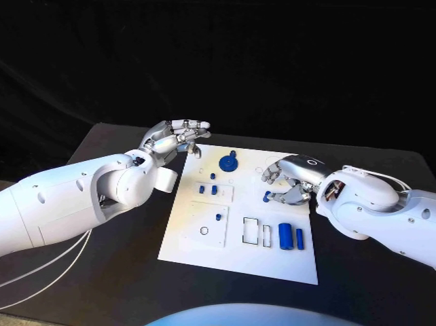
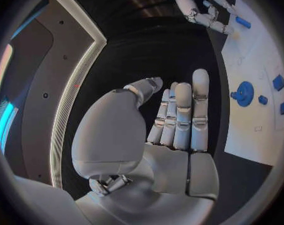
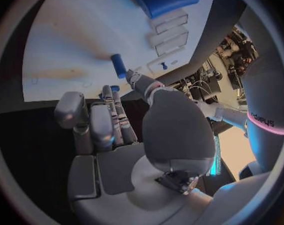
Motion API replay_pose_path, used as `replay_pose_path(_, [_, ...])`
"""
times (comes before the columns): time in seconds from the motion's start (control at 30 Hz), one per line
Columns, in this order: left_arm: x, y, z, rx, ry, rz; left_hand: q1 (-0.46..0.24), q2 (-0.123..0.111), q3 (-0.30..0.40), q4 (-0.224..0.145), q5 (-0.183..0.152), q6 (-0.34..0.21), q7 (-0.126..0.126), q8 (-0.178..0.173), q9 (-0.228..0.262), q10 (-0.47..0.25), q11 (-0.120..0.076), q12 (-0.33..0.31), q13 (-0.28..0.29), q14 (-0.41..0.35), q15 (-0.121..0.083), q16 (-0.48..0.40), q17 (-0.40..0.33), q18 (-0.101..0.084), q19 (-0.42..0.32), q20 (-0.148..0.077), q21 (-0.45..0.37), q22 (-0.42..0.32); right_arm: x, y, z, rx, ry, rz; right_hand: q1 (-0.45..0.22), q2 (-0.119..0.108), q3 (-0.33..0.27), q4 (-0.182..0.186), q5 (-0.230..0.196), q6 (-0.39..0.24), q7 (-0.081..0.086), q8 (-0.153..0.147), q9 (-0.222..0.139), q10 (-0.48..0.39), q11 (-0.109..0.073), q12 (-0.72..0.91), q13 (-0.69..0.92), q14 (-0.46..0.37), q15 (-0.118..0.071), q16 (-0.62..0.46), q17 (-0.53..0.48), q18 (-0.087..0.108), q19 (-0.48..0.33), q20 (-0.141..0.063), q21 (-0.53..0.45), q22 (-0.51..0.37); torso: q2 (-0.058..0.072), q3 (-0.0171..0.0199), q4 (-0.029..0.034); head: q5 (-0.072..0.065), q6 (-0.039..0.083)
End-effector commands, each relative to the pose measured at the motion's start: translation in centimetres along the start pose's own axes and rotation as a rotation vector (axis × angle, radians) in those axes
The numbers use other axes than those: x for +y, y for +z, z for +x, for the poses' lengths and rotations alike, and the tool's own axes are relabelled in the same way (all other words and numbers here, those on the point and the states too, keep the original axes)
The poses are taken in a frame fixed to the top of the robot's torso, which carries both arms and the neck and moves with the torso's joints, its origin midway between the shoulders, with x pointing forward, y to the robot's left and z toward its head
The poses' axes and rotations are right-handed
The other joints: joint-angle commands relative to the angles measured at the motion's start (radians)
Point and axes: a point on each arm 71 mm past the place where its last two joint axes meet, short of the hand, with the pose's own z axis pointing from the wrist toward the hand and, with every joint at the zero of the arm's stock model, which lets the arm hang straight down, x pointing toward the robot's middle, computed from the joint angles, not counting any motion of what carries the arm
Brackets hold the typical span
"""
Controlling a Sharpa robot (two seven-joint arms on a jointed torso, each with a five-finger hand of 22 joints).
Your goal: Assemble the parts on the task board
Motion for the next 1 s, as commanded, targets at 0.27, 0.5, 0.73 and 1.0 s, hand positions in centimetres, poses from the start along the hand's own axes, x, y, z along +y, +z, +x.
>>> replay_pose_path(0.27, [0.15, 0.06, 0.27, 0.022, -0.002, 0.001, 0.002, 0.009, -0.007, -0.001, -0.004, -0.005, 0.002, -0.004, -0.001, -0.008, -0.002, 0.004, 0.001, -0.004, 0.000, 0.000, -0.001, 0.015, 0.006, 0.003, -0.005, -0.001, -0.13, -0.02, 1.02, 0.116, -0.020, -0.018, 0.025, 0.019, -0.010, 0.004, 0.008, 0.001, -0.005, -0.003, -0.001, 0.008, -0.005, 0.023, -0.001, -0.002, -0.003, 0.003, 0.004, 0.010, 0.004, -0.003, 0.002, 0.007, 0.001, -0.0006, 0.0014, -0.002, -0.001])
replay_pose_path(0.5, [0.17, 0.03, 0.23, 0.021, -0.001, 0.000, 0.002, 0.009, -0.007, -0.001, -0.004, -0.004, 0.002, -0.004, -0.002, -0.009, -0.001, 0.004, 0.001, -0.004, 0.000, 0.000, -0.002, 0.015, 0.006, 0.003, -0.005, -0.002, 0.06, 0.11, 1.27, 0.117, -0.011, -0.020, 0.045, 0.050, 0.016, 0.009, -0.002, 0.031, -0.007, 0.011, 0.003, 0.056, -0.009, 0.053, 0.000, 0.005, -0.008, 0.014, 0.017, 0.001, 0.034, -0.007, 0.036, 0.038, 0.001, -0.0008, 0.0030, -0.003, -0.004])
replay_pose_path(0.73, [0.17, 0.02, 0.22, 0.021, -0.001, -0.001, 0.002, 0.009, -0.007, -0.001, -0.004, -0.004, 0.002, -0.004, -0.002, -0.009, -0.001, 0.004, 0.001, -0.004, 0.000, 0.000, -0.002, 0.015, 0.006, 0.003, -0.005, -0.002, 0.27, 0.25, 1.40, 0.104, 0.002, -0.027, 0.058, 0.078, 0.065, 0.016, -0.034, 0.089, -0.016, 0.036, 0.012, 0.115, -0.024, 0.072, 0.001, 0.019, -0.019, 0.044, 0.058, -0.010, 0.068, -0.017, 0.084, 0.081, 0.001, -0.0002, 0.0005, -0.002, -0.005])
replay_pose_path(1.0, [0.18, 0.01, 0.22, 0.022, -0.001, -0.002, 0.002, 0.009, -0.007, -0.001, -0.004, -0.004, 0.002, -0.004, -0.002, -0.009, -0.001, 0.004, 0.001, -0.004, 0.000, 0.000, -0.002, 0.015, 0.006, 0.003, -0.005, -0.002, 0.35, 0.50, 1.73, 0.099, 0.003, -0.017, 0.057, 0.079, 0.074, 0.019, -0.042, 0.098, -0.019, 0.041, 0.014, 0.126, -0.027, 0.073, 0.000, 0.022, -0.021, 0.052, 0.069, -0.014, 0.077, -0.020, 0.097, 0.094, 0.001, -0.0003, 0.0013, -0.004, -0.008])
